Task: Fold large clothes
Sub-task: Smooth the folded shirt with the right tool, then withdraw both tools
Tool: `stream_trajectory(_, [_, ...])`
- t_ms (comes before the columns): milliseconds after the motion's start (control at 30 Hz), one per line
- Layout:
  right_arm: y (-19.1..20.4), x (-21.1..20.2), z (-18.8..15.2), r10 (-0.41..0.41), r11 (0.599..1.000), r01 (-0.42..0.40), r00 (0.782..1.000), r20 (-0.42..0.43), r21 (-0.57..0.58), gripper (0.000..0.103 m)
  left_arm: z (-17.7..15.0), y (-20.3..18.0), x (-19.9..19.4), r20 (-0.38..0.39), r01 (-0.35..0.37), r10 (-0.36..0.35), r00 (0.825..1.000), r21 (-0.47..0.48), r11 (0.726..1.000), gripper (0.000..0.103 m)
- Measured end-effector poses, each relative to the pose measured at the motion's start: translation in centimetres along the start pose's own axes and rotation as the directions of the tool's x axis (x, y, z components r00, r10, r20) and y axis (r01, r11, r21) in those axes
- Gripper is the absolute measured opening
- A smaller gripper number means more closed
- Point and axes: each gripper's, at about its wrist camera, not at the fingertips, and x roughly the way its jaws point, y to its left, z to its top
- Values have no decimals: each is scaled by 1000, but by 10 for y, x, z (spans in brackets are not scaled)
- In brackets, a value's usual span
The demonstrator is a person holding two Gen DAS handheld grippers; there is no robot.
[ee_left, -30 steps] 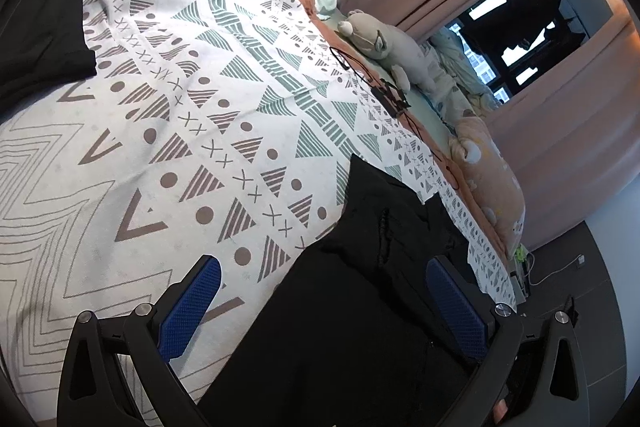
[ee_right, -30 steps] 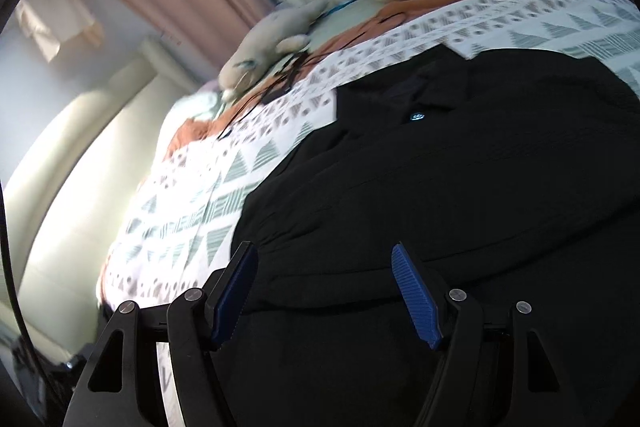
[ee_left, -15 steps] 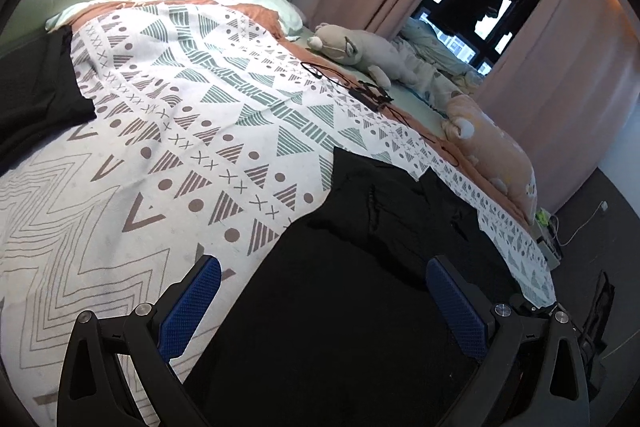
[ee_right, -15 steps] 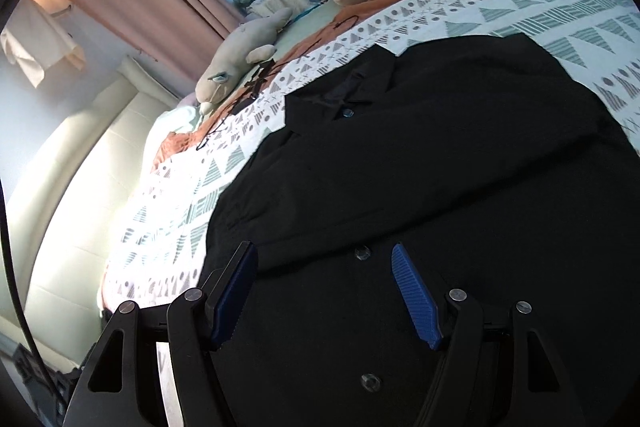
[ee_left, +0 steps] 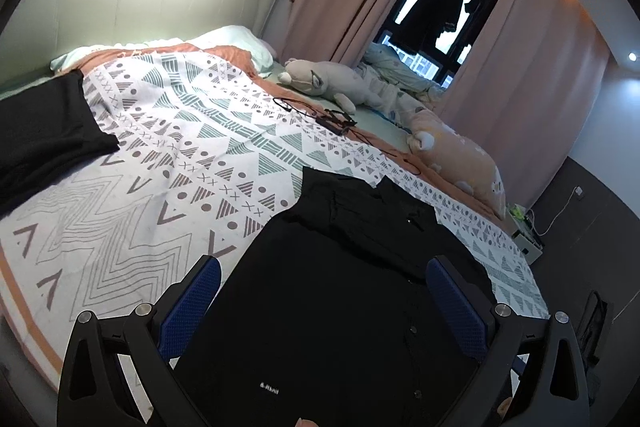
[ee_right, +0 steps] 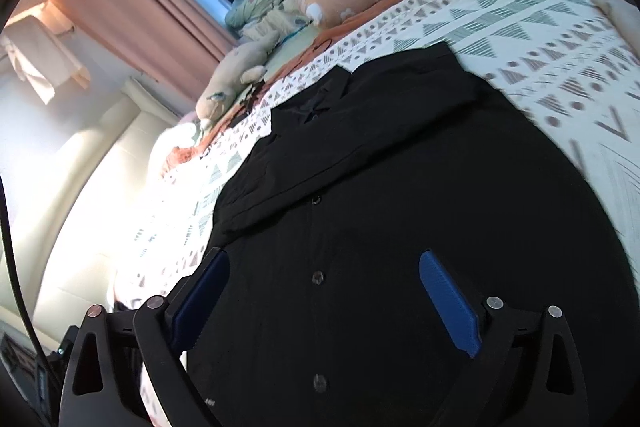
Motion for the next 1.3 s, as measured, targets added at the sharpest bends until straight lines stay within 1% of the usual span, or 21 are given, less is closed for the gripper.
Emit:
stream_trajectory(67, [-5, -19, -6, 2, 1000, -2, 1000, 17, -2, 98, -3, 0, -18, 9, -1, 1, 1000, 12, 1000, 102])
stream_trajectory(133, [-8, -37, -12, 6, 1000, -6, 999, 34, -10, 98, -7, -1, -33, 2, 3, -3, 1000, 44, 999, 102])
stream_trajectory(233, [-16, -66, -20, -38, 999, 39, 997, 68, -20, 98, -12, -5, -57, 17, 7, -9, 1000, 100, 995, 102])
stream_trajectory(333, [-22, -89, -25, -52, 998, 55, 995, 84, -31, 98, -19, -7, -81, 26, 10, -14, 1000, 154, 988, 102])
stream_trajectory(400, [-26, -102, -29, -72, 996, 76, 993, 88, -45, 98, -23, -5, -94, 20, 18, -21, 1000, 171, 985, 102])
stream_trajectory(467, [-31, -118, -33, -72, 995, 78, 993, 96, -64, 98, -27, -2, -105, 2, 28, -29, 1000, 184, 983, 102])
stream_trajectory(500, [-34, -124, -35, -77, 994, 84, 992, 100, -70, 98, -29, 0, -110, -7, 23, -22, 1000, 187, 982, 102])
stream_trajectory(567, [-41, -139, -40, -94, 992, 102, 990, 109, -74, 98, -35, 5, -119, -11, -3, 5, 1000, 178, 984, 102])
stream_trajectory(633, [-49, -154, -45, -114, 990, 123, 986, 121, -70, 98, -41, 13, -127, -13, -11, 14, 1000, 160, 987, 102])
stream_trajectory(733, [-59, -175, -55, -105, 991, 116, 983, 154, -64, 98, -51, 22, -144, 12, -14, 12, 1000, 141, 990, 102])
stream_trajectory(800, [-66, -187, -63, -111, 991, 123, 978, 175, -58, 98, -58, 26, -154, 23, -21, 17, 1000, 150, 988, 102])
stream_trajectory(900, [-77, -198, -72, -110, 992, 121, 977, 181, -46, 98, -71, 31, -165, 20, -13, 10, 1000, 155, 988, 102])
stream_trajectory(967, [-85, -205, -79, -120, 991, 130, 978, 173, -44, 98, -77, 37, -171, 3, -14, 13, 1000, 152, 988, 102])
stream_trajectory(1033, [-94, -209, -84, -124, 990, 132, 981, 146, -46, 98, -83, 44, -174, -15, -16, 18, 1000, 143, 990, 102])
stream_trajectory(1100, [-100, -211, -88, -128, 990, 134, 984, 125, -41, 98, -87, 52, -177, -25, -6, 9, 1000, 116, 993, 102])
stream_trajectory(1200, [-114, -215, -94, -141, 989, 145, 985, 98, -37, 98, -90, 64, -173, -66, 13, -8, 998, 81, 997, 102])
stream_trajectory(1267, [-127, -215, -98, -130, 991, 132, 988, 79, -14, 98, -92, 73, -167, -98, 17, -9, 995, 76, 997, 102])
stream_trajectory(1300, [-137, -214, -100, -112, 994, 112, 992, 67, 3, 98, -93, 77, -163, -108, 19, -10, 994, 78, 997, 102])
